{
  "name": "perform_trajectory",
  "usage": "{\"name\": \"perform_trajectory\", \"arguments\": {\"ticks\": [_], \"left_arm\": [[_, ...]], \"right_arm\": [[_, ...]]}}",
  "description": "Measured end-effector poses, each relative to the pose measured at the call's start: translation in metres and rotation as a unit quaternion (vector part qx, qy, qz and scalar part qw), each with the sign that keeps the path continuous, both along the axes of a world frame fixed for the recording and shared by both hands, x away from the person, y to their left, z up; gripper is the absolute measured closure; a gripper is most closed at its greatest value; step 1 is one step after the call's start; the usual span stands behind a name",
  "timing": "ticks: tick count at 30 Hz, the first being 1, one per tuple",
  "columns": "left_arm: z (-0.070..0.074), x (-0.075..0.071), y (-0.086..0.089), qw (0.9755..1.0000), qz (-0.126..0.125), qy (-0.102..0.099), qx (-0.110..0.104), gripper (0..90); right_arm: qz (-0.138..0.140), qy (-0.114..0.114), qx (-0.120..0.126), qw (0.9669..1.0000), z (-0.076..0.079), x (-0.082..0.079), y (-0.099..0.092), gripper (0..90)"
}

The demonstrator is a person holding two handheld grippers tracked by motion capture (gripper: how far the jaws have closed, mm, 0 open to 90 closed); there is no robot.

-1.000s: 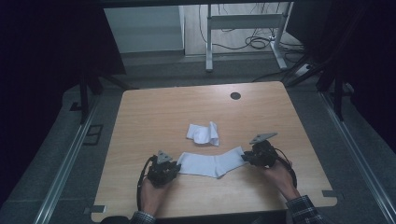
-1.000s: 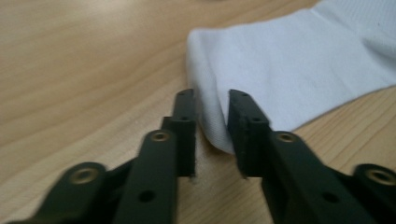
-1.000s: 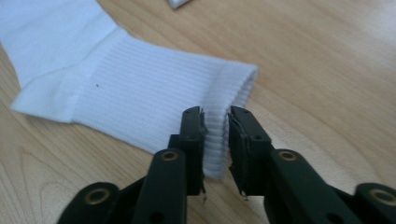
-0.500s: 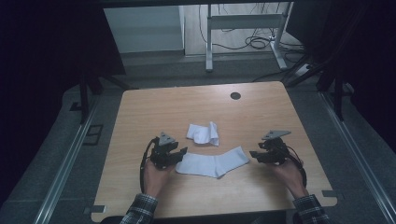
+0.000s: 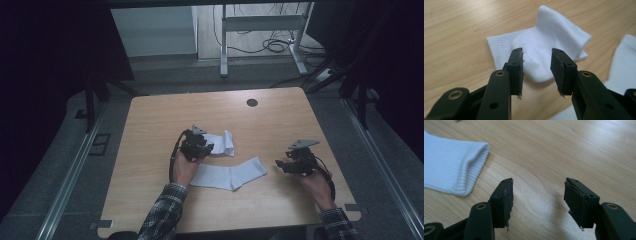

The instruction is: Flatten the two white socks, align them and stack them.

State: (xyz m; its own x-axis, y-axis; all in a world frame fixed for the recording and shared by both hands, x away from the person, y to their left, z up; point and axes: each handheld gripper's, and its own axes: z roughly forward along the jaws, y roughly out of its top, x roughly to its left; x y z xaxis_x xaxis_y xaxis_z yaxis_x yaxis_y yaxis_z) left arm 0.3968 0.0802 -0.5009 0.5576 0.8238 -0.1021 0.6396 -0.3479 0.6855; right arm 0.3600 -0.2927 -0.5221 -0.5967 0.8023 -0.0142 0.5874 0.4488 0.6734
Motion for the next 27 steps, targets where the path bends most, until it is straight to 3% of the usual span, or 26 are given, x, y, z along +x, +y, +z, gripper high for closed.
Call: {"name": "perform_trajectory", "arguments": {"ticks": [5,9,11,12,13,15,16,19,20,21,22,23,27], "left_arm": [[-0.012,0.015,-0.004,0.9996,0.012,0.018,0.016,62.7],[-0.02,0.018,-0.006,0.9989,0.02,0.028,0.033,62.1],[-0.024,0.018,-0.007,0.9988,0.017,0.028,0.035,73.7],[-0.024,0.017,-0.007,0.999,0.015,0.029,0.031,78.4],[-0.023,0.017,-0.007,0.9994,0.008,0.033,0.011,82.7],[-0.018,0.017,-0.007,0.9993,0.007,0.034,-0.01,84.8],[-0.018,0.017,-0.007,0.9993,0.007,0.034,-0.01,85.0],[-0.004,0.02,-0.008,0.9987,0.005,0.029,-0.041,85.1],[0.008,0.022,-0.01,0.9979,0.002,0.024,-0.061,85.1],[0.008,0.022,-0.01,0.9979,0.002,0.024,-0.061,85.1],[0.021,0.024,-0.015,0.9976,-0.004,0.017,-0.067,85.1],[0.021,0.024,-0.015,0.9976,-0.004,0.017,-0.067,85.1],[0.05,0.029,-0.031,0.9972,-0.023,-0.002,-0.071,85.0]], "right_arm": [[0.003,0.017,-0.002,0.9999,-0.007,0.003,-0.003,36.9],[0.004,0.016,0.002,0.9999,-0.007,0.003,-0.004,36.2],[0.006,0.014,0.002,0.9999,-0.008,0.003,-0.003,34.9],[0.006,0.014,0.003,0.9999,-0.008,0.003,-0.003,33.9],[0.006,0.013,0.003,0.9999,-0.009,0.003,-0.002,33.1],[0.007,0.012,0.005,0.9999,-0.009,0.003,-0.002,32.2],[0.007,0.012,0.005,0.9999,-0.009,0.003,-0.002,32.0],[0.007,0.011,0.005,0.9999,-0.009,0.003,-0.002,31.6],[0.007,0.01,0.006,0.9999,-0.01,0.003,-0.002,31.4],[0.007,0.01,0.006,0.9999,-0.01,0.003,-0.002,31.4],[0.008,0.01,0.006,0.9999,-0.01,0.003,-0.002,31.2],[0.008,0.01,0.006,0.9999,-0.01,0.003,-0.002,31.2],[0.01,0.009,0.009,0.9999,-0.01,0.002,-0.002,29.9]]}}
